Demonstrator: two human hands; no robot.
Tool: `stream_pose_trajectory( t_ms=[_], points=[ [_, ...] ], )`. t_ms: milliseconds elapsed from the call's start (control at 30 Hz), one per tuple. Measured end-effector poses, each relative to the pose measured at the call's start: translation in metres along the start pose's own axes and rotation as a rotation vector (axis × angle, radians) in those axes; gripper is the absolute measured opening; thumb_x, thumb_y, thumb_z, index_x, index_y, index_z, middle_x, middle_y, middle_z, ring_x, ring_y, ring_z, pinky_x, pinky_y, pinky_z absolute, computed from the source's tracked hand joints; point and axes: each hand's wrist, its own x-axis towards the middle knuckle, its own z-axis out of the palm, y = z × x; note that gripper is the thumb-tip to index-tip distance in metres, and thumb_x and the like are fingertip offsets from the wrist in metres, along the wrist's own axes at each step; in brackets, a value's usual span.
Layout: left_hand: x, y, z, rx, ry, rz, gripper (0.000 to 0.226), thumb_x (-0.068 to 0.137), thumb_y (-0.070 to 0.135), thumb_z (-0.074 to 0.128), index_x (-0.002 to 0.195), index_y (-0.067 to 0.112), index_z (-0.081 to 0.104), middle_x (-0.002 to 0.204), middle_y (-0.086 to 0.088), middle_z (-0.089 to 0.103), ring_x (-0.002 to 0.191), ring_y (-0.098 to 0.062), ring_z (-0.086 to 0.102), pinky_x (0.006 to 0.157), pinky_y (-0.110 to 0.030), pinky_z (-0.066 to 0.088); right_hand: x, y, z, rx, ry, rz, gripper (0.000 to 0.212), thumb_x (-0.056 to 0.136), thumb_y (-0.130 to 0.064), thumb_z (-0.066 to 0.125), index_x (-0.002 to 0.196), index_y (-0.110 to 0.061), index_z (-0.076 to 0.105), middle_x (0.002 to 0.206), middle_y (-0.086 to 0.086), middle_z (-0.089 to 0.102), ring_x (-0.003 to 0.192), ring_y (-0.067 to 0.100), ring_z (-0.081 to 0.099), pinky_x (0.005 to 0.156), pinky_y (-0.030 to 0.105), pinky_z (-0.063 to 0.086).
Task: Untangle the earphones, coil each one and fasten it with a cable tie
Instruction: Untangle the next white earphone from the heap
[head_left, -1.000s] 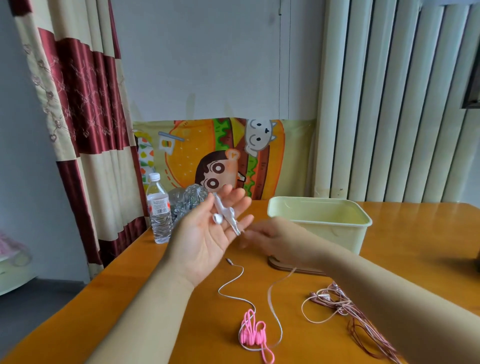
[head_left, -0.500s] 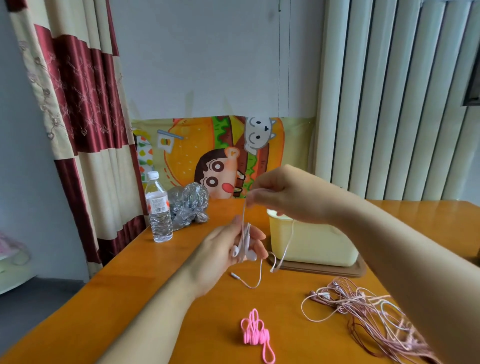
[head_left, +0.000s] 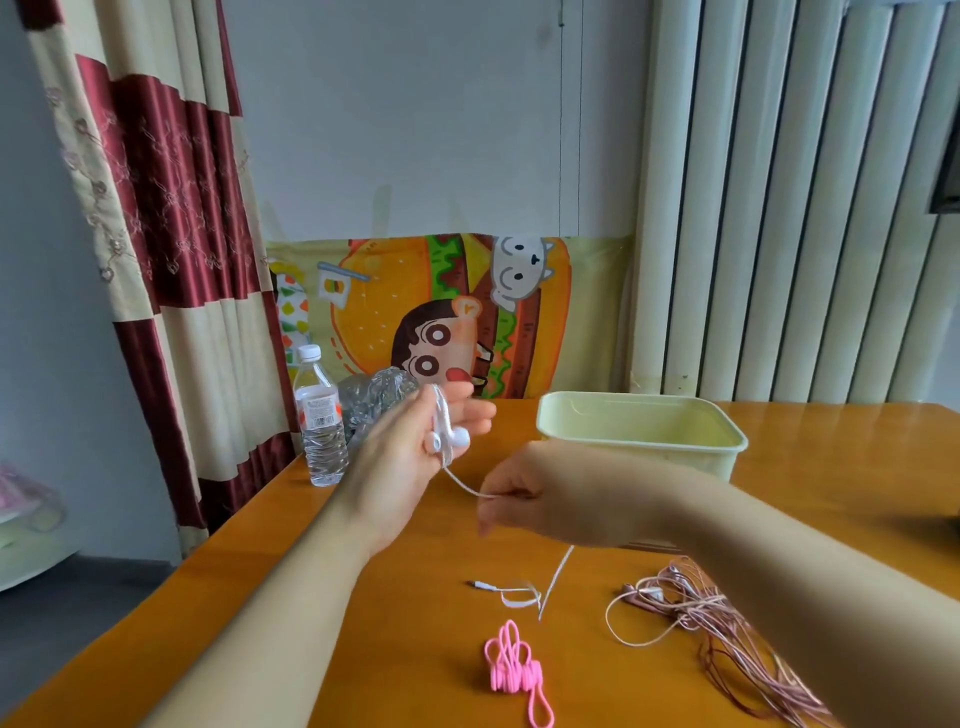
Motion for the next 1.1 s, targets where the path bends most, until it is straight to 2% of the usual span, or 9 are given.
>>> stream_pose_trajectory(
  t_ms=[100, 300, 467, 600, 733, 800, 867, 967, 1100],
  points=[
    [-0.009, -0.008, 0.003, 0.172, -0.116, -0.041, 0.047, 0.094, 0.040, 0.032, 0.108, 0.008, 0.063, 0.087, -0.001, 0.071, 0.085, -0.012, 0.065, 0.082, -0.031, 0.047, -0.008, -0.011, -0.025, -0.003, 0.069, -0.115, 0.025, 0.097, -0.025, 0.050, 0.088, -0.014, 0.070, 0.062, -0.007, 0.057, 0.055, 0.001, 0.050, 0.054, 0.016, 0.039],
    [-0.025, -0.002, 0.019, 0.123, -0.223, -0.055, 0.040, 0.087, 0.039, 0.038, 0.091, 0.010, 0.065, 0.076, -0.006, 0.066, 0.080, -0.018, 0.063, 0.088, -0.042, 0.043, 0.007, 0.014, -0.044, 0.054, 0.389, -0.065, 0.023, 0.091, -0.029, 0.059, 0.075, -0.014, 0.064, 0.058, -0.010, 0.048, 0.048, 0.001, 0.042, 0.048, 0.015, 0.034],
    [-0.028, 0.018, 0.027, -0.260, -0.280, -0.136, 0.033, 0.089, 0.028, 0.039, 0.092, 0.005, 0.061, 0.070, -0.008, 0.061, 0.068, -0.017, 0.063, 0.088, -0.044, 0.053, 0.015, 0.032, -0.017, 0.426, 0.404, -0.025, 0.035, 0.093, -0.031, 0.056, 0.078, 0.000, 0.064, 0.056, -0.003, 0.045, 0.049, 0.005, 0.035, 0.048, 0.019, 0.030],
    [-0.015, 0.025, 0.024, -0.516, -0.105, -0.071, 0.030, 0.092, 0.026, 0.040, 0.100, 0.009, 0.063, 0.082, -0.007, 0.070, 0.083, -0.019, 0.070, 0.090, -0.045, 0.052, 0.014, 0.030, 0.009, 0.357, 0.333, -0.009, 0.031, 0.097, -0.031, 0.048, 0.081, -0.012, 0.066, 0.055, -0.003, 0.045, 0.050, 0.010, 0.036, 0.050, 0.025, 0.031],
    [-0.005, 0.014, 0.011, -0.220, 0.020, -0.004, 0.035, 0.102, 0.025, 0.029, 0.111, 0.011, 0.059, 0.096, -0.005, 0.073, 0.100, -0.019, 0.067, 0.096, -0.040, 0.046, 0.002, 0.015, 0.009, 0.047, 0.195, -0.020, 0.024, 0.096, -0.031, 0.050, 0.094, -0.015, 0.068, 0.080, 0.003, 0.065, 0.065, 0.012, 0.053, 0.057, 0.021, 0.039],
    [-0.008, 0.006, 0.008, 0.017, -0.006, -0.049, 0.040, 0.102, 0.028, 0.026, 0.113, 0.008, 0.059, 0.093, -0.004, 0.072, 0.095, -0.018, 0.066, 0.088, -0.035, 0.049, -0.005, 0.004, 0.000, -0.081, 0.175, -0.047, 0.026, 0.096, -0.029, 0.052, 0.085, -0.009, 0.063, 0.074, 0.003, 0.062, 0.059, 0.010, 0.048, 0.055, 0.020, 0.036],
    [-0.014, 0.000, 0.008, 0.132, -0.143, -0.133, 0.052, 0.099, 0.037, 0.025, 0.112, 0.000, 0.059, 0.091, -0.007, 0.071, 0.091, -0.019, 0.065, 0.084, -0.033, 0.050, -0.009, -0.003, -0.015, -0.127, 0.219, -0.106, 0.027, 0.095, -0.022, 0.053, 0.076, -0.006, 0.062, 0.066, 0.002, 0.058, 0.054, 0.008, 0.044, 0.052, 0.020, 0.034],
    [-0.023, -0.001, 0.013, 0.087, -0.319, -0.218, 0.056, 0.092, 0.044, 0.028, 0.102, 0.000, 0.060, 0.083, -0.013, 0.067, 0.083, -0.023, 0.065, 0.083, -0.036, 0.051, -0.006, 0.001, -0.035, -0.081, 0.335, -0.144, 0.026, 0.092, -0.025, 0.058, 0.074, -0.009, 0.067, 0.062, -0.006, 0.056, 0.053, 0.006, 0.047, 0.052, 0.019, 0.039],
    [-0.030, 0.011, 0.020, -0.121, -0.369, -0.246, 0.048, 0.091, 0.042, 0.031, 0.093, 0.004, 0.060, 0.073, -0.012, 0.063, 0.071, -0.020, 0.064, 0.088, -0.046, 0.050, 0.001, 0.021, -0.033, 0.125, 0.427, -0.082, 0.030, 0.089, -0.031, 0.062, 0.073, -0.006, 0.065, 0.054, -0.009, 0.045, 0.047, 0.005, 0.037, 0.047, 0.016, 0.032]
  ],
)
